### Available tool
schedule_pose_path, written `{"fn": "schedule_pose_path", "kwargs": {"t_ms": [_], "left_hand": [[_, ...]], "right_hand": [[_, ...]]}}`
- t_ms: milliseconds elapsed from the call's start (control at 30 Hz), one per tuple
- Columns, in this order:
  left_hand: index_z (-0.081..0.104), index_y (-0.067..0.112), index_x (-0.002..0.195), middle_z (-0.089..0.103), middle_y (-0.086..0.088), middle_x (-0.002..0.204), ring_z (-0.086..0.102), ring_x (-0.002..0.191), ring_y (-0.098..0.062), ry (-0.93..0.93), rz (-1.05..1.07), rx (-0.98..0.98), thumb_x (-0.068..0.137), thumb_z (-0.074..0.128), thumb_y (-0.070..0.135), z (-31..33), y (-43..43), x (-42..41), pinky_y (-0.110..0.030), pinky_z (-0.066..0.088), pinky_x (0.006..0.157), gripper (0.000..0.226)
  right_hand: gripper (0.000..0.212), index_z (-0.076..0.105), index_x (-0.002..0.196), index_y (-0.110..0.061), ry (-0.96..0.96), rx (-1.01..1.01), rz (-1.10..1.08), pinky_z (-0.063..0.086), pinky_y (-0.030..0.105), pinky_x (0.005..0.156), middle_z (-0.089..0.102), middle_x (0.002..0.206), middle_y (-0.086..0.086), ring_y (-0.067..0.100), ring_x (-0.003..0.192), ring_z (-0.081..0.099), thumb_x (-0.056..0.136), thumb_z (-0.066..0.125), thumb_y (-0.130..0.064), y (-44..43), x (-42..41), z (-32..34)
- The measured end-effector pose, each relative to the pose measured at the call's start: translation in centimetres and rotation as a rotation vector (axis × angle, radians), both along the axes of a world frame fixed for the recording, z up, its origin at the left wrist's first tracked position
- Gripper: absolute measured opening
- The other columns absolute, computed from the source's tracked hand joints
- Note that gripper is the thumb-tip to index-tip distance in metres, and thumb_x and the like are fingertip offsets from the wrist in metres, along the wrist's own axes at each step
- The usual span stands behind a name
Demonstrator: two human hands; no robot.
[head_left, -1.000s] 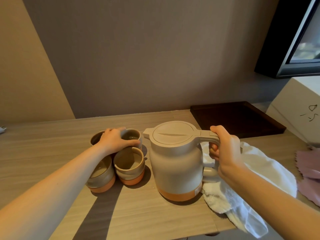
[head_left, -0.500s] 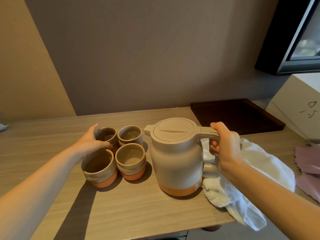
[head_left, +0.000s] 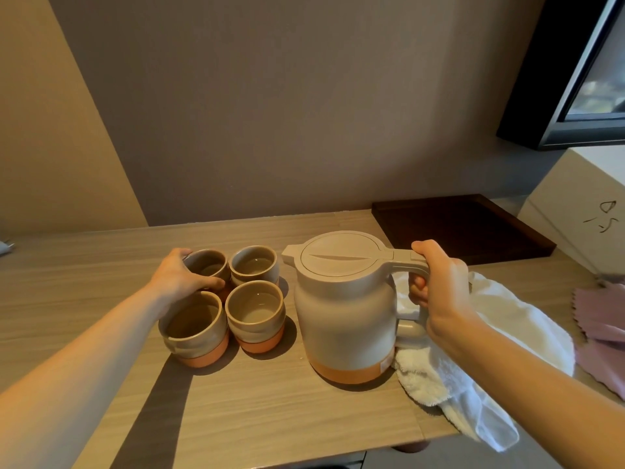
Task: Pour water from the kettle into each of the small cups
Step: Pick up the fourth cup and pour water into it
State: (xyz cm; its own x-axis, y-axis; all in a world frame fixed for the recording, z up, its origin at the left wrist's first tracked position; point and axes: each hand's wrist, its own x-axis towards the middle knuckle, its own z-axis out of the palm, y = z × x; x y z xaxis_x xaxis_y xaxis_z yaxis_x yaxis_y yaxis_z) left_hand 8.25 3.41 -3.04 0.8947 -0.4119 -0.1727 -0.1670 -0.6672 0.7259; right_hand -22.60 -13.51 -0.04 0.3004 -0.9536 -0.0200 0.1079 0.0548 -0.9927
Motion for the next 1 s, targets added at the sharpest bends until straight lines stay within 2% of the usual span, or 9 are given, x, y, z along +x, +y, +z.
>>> {"fn": "schedule_pose_path", "kwargs": {"t_ms": [133, 400, 533, 733, 900, 1000], "left_hand": [[0.038, 0.016, 0.142, 0.051, -0.018, 0.135, 0.052, 0.121, -0.036, 0.010, 0.043, -0.027, 0.069, 0.088, 0.020, 0.0, 0.3, 0.0, -0.046, 0.049, 0.091, 0.089], [0.038, 0.015, 0.137, 0.047, -0.016, 0.137, 0.045, 0.127, -0.034, -0.049, 0.116, -0.207, 0.068, 0.088, 0.017, 1.2, 2.0, 0.2, -0.043, 0.044, 0.092, 0.085], [0.039, 0.017, 0.137, 0.046, -0.013, 0.137, 0.044, 0.127, -0.031, -0.086, 0.083, -0.252, 0.070, 0.088, 0.021, 2.8, 2.8, -0.1, -0.041, 0.044, 0.094, 0.084], [0.040, 0.022, 0.137, 0.044, -0.008, 0.137, 0.044, 0.126, -0.027, -0.160, 0.015, -0.325, 0.065, 0.090, 0.031, 5.0, 4.4, -0.8, -0.037, 0.044, 0.088, 0.088], [0.042, 0.026, 0.136, 0.043, -0.006, 0.136, 0.044, 0.124, -0.024, -0.172, 0.010, -0.430, 0.061, 0.091, 0.036, 6.3, 6.2, -1.8, -0.040, 0.046, 0.094, 0.090], [0.043, 0.027, 0.134, 0.045, -0.005, 0.134, 0.046, 0.122, -0.023, -0.115, 0.011, -0.514, 0.059, 0.091, 0.040, 6.6, 7.3, -3.0, -0.038, 0.045, 0.091, 0.091]], "right_hand": [[0.034, 0.053, 0.063, -0.004, -0.002, -0.008, 0.004, 0.031, 0.027, 0.049, 0.038, 0.052, 0.008, 0.015, 0.048, 0.033, 0.089, 0.054, -0.026, 0.0, 0.0, 0.0], [0.033, 0.055, 0.059, -0.007, -0.027, -0.011, 0.003, 0.029, 0.026, 0.046, 0.039, 0.049, 0.005, 0.013, 0.046, 0.033, 0.086, 0.056, -0.024, 0.7, 0.2, 0.5], [0.029, 0.058, 0.062, -0.008, -0.026, 0.020, -0.004, 0.030, 0.025, 0.046, 0.041, 0.046, 0.001, 0.012, 0.046, 0.035, 0.086, 0.057, -0.025, 1.2, 0.4, 1.1], [0.024, 0.063, 0.071, -0.009, -0.042, 0.028, 0.004, 0.034, 0.021, 0.049, 0.049, 0.057, 0.002, 0.009, 0.047, 0.040, 0.085, 0.060, -0.028, 2.5, 0.2, 2.4], [0.025, 0.059, 0.068, -0.010, -0.067, -0.022, 0.013, 0.034, 0.020, 0.047, 0.048, 0.047, -0.003, 0.007, 0.043, 0.039, 0.084, 0.060, -0.028, 3.9, -0.4, 4.8], [0.029, 0.055, 0.059, -0.011, -0.085, -0.070, 0.041, 0.030, 0.019, 0.042, 0.044, 0.043, -0.004, 0.006, 0.038, 0.035, 0.083, 0.060, -0.028, 4.9, -0.5, 6.6]]}}
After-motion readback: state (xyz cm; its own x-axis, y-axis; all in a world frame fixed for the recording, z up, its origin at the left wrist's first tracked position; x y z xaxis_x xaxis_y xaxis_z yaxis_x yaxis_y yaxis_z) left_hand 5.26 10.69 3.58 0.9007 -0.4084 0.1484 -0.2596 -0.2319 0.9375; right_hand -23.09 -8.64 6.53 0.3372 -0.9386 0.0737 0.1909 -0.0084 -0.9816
